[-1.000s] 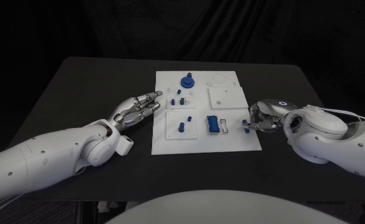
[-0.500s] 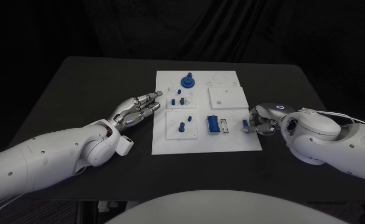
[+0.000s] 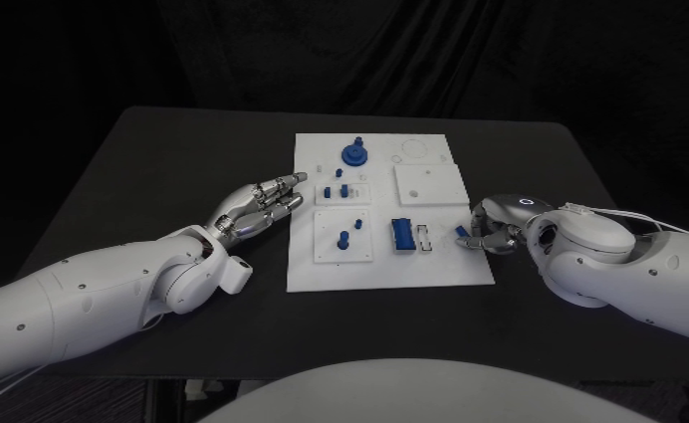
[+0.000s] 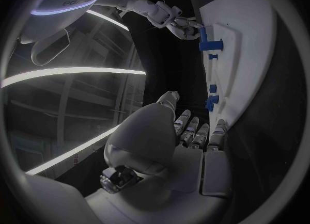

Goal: Assemble the parts on the task board

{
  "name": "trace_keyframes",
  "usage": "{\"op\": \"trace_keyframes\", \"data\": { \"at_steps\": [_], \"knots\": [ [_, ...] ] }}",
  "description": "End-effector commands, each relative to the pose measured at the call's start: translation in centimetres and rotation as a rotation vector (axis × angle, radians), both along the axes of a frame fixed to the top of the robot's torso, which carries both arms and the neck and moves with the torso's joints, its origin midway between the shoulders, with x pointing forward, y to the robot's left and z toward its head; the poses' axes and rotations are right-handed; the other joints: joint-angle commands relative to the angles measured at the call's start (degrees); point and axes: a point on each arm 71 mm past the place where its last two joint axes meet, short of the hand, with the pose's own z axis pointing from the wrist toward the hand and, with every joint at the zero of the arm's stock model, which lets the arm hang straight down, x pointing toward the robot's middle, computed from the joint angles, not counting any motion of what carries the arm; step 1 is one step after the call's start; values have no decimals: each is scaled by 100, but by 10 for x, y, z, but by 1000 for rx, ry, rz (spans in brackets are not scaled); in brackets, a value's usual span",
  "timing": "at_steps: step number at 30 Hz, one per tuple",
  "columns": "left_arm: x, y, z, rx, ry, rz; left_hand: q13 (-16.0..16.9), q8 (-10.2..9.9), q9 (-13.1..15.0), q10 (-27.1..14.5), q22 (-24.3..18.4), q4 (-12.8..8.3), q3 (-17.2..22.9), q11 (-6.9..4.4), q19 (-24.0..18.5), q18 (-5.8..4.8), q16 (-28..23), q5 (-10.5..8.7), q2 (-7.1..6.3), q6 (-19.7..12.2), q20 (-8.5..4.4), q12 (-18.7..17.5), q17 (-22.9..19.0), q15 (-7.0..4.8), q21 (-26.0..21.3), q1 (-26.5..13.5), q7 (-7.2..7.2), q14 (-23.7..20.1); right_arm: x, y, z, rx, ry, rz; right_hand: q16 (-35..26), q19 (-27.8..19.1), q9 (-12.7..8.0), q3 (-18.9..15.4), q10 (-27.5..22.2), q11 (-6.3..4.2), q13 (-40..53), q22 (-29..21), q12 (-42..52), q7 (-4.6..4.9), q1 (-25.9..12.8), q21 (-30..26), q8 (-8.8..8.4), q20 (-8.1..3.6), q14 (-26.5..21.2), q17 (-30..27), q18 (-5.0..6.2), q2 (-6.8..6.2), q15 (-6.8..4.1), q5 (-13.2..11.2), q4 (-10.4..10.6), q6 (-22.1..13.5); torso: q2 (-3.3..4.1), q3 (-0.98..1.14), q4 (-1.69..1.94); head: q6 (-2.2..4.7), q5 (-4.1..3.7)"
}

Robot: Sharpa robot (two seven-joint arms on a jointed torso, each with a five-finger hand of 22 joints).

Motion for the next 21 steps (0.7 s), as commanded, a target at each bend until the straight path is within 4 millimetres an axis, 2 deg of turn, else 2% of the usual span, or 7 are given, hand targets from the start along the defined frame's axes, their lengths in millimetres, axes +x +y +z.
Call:
{"op": "trace_keyframes", "data": {
  "at_steps": [1,3,9,11,16,18,21],
  "knots": [
    [-1,-2,5,-53,-57,-13,10,33,9,28,-9,4,29,-3,1,99,7,27,-30,41,-6,37,1,-12,16,2,22,-4,0,0,-4,-10,10,10,17,29,-89,56,598,52,1508,962,-31,9,29,-60,-72,30,605,1509,-37,87,29,-13,-11,69,-3,-1,6,-1,-1],
    [-1,-2,5,-53,-57,-13,11,33,9,31,-10,4,31,5,1,98,7,29,-29,43,-5,45,1,-11,15,3,28,-4,0,0,-5,-9,14,13,15,27,-116,95,598,52,1508,961,-31,9,106,-65,-122,31,604,1505,-35,93,28,-13,-72,102,0,0,3,-1,8],
    [-1,-2,5,-53,-56,-13,12,33,8,34,-10,3,34,12,0,98,7,31,-29,40,-4,49,1,-10,15,4,29,-4,1,4,-7,12,24,33,17,14,-224,337,598,17,1508,955,-31,-33,568,-96,-301,15,605,1509,-29,121,2,-7,-457,303,-5,-2,3,-1,17],
    [-1,-2,5,-53,-55,-13,12,33,8,34,-10,3,34,12,0,98,7,31,-29,40,-4,49,1,-10,15,4,29,-4,1,6,-7,19,25,42,17,5,-301,639,598,-32,1508,952,-31,-83,855,-114,-424,-22,605,1509,-23,183,-42,4,-728,482,-6,-2,0,-1,19],
    [-1,-2,4,-53,-55,-14,12,30,7,37,-14,1,38,25,-1,97,7,34,-29,30,-2,51,1,-7,14,6,29,-5,0,8,-8,30,28,56,17,1,-408,1109,598,-39,1508,951,-31,-93,956,-124,-650,-40,605,1509,-26,148,-52,9,-1020,669,-12,-4,3,-1,25],
    [-1,-2,4,-52,-55,-14,12,30,7,37,-14,1,38,25,-1,97,7,34,-29,30,-2,51,1,-7,14,6,29,-5,0,9,-8,35,32,58,17,-1,-462,1506,598,-25,1508,952,-31,-66,889,-128,-821,-30,605,1509,-28,68,-45,0,-1237,799,-10,-3,3,-1,31],
    [-1,-2,4,-53,-55,-14,12,27,5,38,-14,0,41,33,-2,97,7,36,-29,16,-1,51,1,-5,14,7,27,-5,0,9,-8,40,36,60,17,1,-469,1689,598,-19,1508,954,-31,-68,841,-122,-893,-26,605,1509,-28,32,-32,-2,-1363,851,-5,-2,1,-1,43]
  ]
}}
